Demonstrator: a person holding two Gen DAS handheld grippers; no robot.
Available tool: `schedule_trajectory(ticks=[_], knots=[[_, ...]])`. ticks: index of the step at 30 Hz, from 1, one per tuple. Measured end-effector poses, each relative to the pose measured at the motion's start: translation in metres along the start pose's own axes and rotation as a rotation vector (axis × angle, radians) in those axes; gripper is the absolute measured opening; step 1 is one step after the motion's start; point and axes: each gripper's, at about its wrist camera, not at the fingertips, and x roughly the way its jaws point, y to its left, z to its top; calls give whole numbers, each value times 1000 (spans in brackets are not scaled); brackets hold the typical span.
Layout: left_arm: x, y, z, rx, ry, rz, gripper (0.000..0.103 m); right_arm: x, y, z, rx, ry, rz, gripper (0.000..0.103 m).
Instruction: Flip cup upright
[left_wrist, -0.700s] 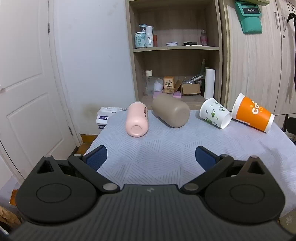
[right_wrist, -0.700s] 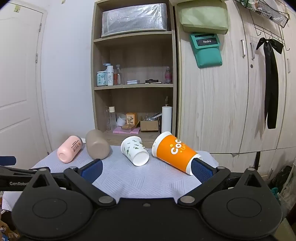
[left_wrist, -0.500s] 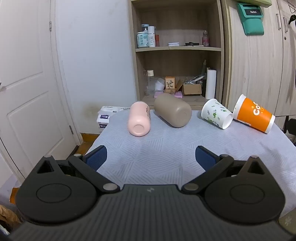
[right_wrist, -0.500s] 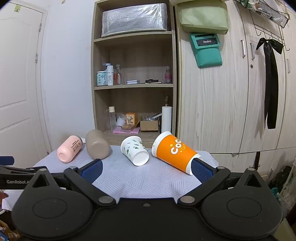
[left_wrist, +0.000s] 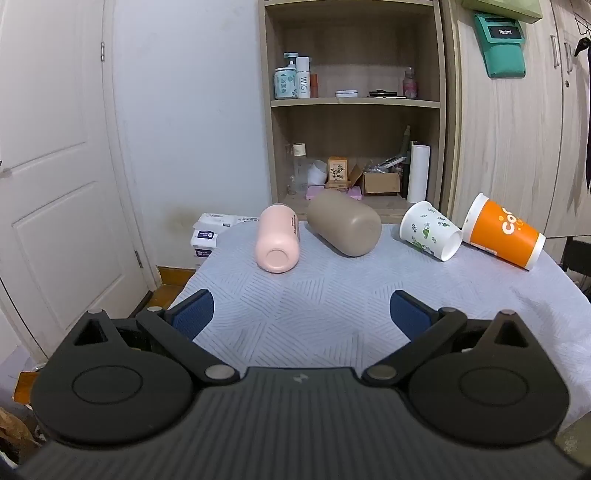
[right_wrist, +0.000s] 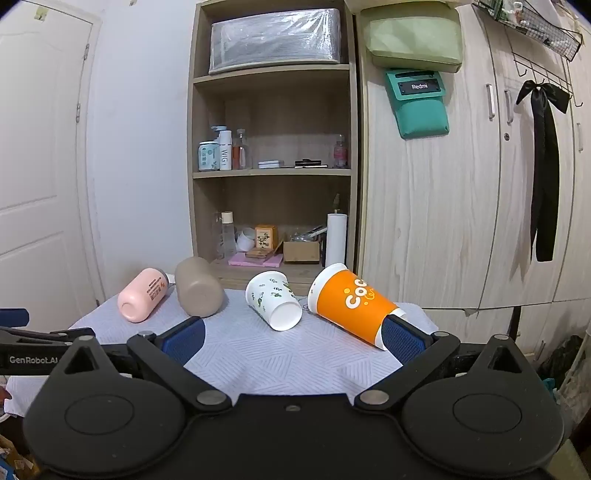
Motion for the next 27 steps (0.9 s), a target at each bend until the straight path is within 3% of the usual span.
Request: schedule_trajectory(ticks=[27], knots=[[-1,6,0,-10,-1,0,103,-1,1,0,-16,10,-2,103]])
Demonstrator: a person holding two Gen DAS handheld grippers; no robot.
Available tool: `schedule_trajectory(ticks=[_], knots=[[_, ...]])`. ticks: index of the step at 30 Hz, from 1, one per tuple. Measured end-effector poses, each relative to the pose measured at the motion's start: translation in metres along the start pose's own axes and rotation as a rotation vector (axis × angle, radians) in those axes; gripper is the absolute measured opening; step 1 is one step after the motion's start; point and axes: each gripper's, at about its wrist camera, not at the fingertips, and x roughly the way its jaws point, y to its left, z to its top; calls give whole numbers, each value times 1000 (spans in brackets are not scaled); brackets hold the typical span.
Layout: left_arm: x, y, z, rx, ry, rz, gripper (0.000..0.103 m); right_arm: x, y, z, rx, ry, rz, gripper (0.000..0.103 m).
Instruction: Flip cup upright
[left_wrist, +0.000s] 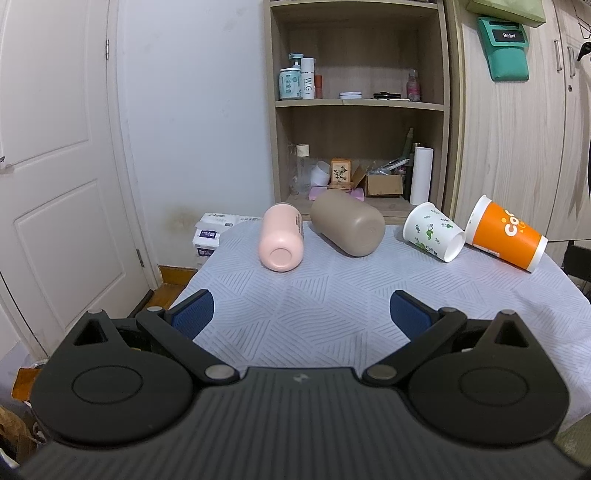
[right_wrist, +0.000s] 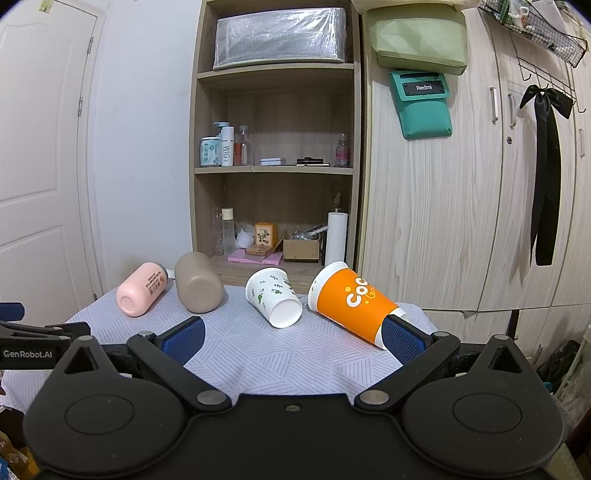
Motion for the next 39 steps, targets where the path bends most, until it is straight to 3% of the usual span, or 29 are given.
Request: schedule_trajectory(ticks=[13,26,39], knots=[[3,0,-2,-8,0,4,103,3,0,0,-3,7,-7,103],[-6,2,-3,-34,-82,-58,103,7,-2,-5,11,0,-16,103],[-5,5,-3,-28,-71,-58,103,13,-5,-9,17,6,-35,103]])
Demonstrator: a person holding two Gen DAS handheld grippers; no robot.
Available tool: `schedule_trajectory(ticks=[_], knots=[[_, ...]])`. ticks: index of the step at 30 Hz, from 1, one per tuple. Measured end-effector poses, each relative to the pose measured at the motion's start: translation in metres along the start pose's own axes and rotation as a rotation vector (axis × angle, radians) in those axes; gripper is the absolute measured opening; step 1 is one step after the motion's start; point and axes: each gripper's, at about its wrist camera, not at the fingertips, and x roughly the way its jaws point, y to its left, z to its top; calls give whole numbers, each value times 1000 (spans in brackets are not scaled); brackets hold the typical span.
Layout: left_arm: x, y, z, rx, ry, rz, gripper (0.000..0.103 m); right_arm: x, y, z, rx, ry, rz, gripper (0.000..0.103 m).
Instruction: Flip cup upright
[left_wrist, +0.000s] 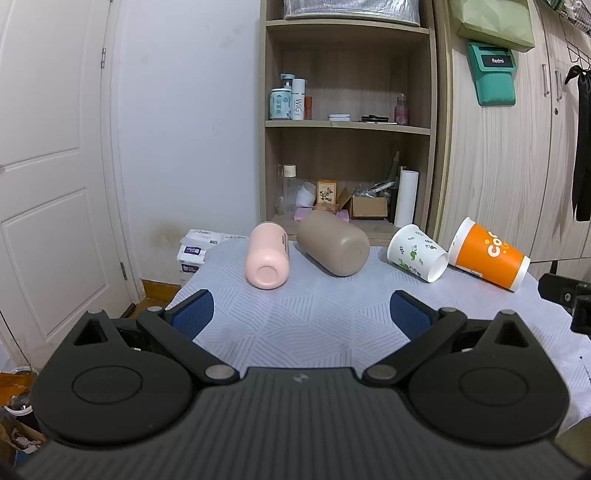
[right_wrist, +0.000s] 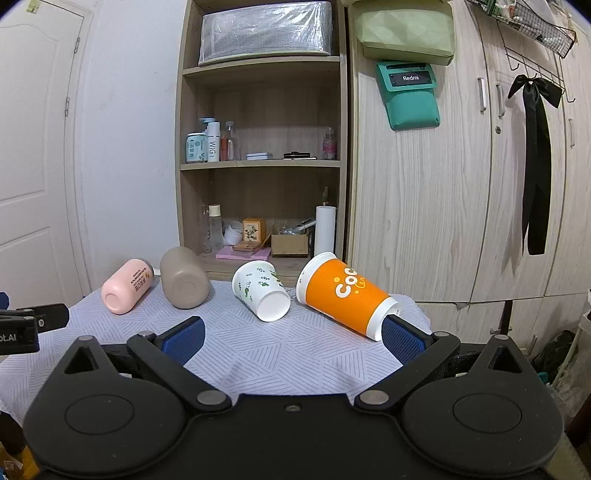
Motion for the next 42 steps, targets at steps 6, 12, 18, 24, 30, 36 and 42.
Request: schedule_trajectory(ticks=[6,12,18,24,30,36,42], knots=[[3,0,5,24,2,28,103,4,4,2,-28,9,13,103],[18,-2,27,69,16,31,103,17,2,22,-29,31,156,103],[37,2,58,45,-12,49,103,67,8,52,-71,136,373,103],[76,9,80,44,13,50,103,110,32,64,-168,144,501,102],[134,21,91,-35,129,-23,102,170,62,70,-225,202,580,96],[171,34,89,-115,194,-67,102,227,88,65,-296,262,570,95],[185,45,86,-171,223,-67,102,262,107,57,-351,288,545,95]])
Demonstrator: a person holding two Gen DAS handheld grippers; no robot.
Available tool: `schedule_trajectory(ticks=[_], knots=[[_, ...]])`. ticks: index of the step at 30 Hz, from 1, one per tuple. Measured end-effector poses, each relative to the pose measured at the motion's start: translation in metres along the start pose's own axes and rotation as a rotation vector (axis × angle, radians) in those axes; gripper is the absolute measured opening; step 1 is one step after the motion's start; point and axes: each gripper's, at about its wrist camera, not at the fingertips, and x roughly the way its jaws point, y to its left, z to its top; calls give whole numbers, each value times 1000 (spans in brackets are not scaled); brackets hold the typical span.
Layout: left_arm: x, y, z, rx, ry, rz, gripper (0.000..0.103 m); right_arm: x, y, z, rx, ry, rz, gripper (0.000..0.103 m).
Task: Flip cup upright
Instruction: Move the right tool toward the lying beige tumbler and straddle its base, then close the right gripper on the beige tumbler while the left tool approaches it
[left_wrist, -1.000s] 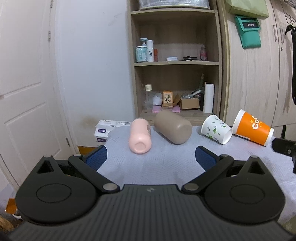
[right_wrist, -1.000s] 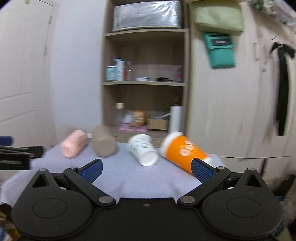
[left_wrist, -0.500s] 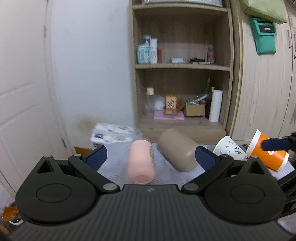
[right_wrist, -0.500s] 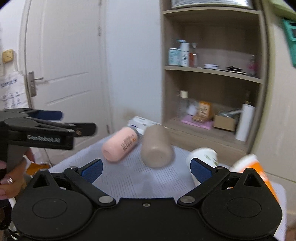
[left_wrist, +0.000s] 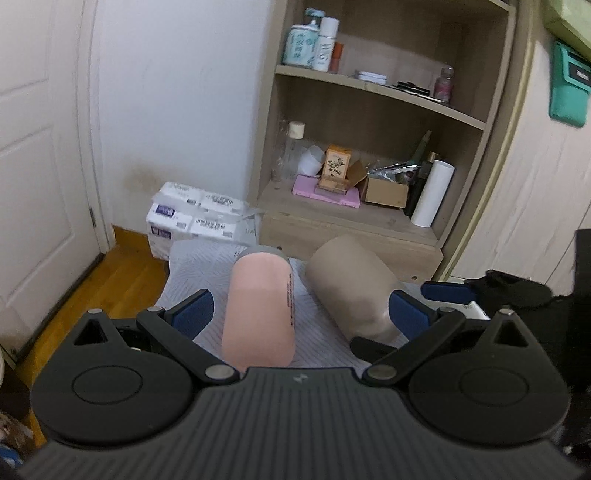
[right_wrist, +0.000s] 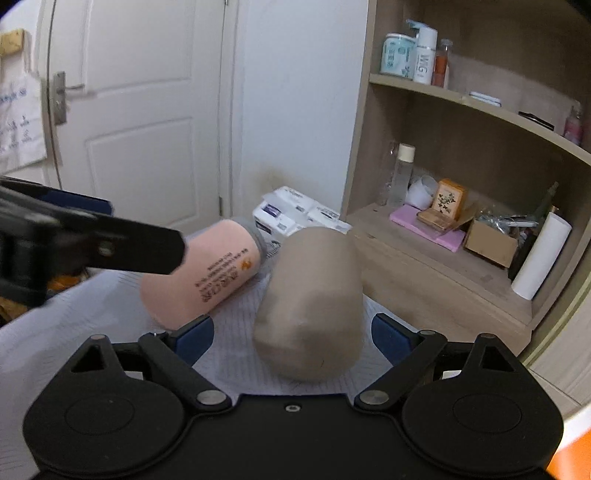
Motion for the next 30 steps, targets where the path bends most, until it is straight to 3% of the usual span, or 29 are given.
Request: schedule_trajectory(ticks=[6,8,14,24,30], knots=[[10,11,-1,-80,63,-70,102,17,-5,3,39,22,-34,94],[11,14,0,-107,80,-95,102,20,-3,3,28,42,-43,81],[10,10,-4,-111,82,-101,102,14,6,-1,-2,39,-64,81],[-3,4,-19,-175,119,-183,102,-41,9,-28,103,98,2,81],[-1,-9,-42,-225,201,-248,102,-76,14,-53,139,108,-4,81]])
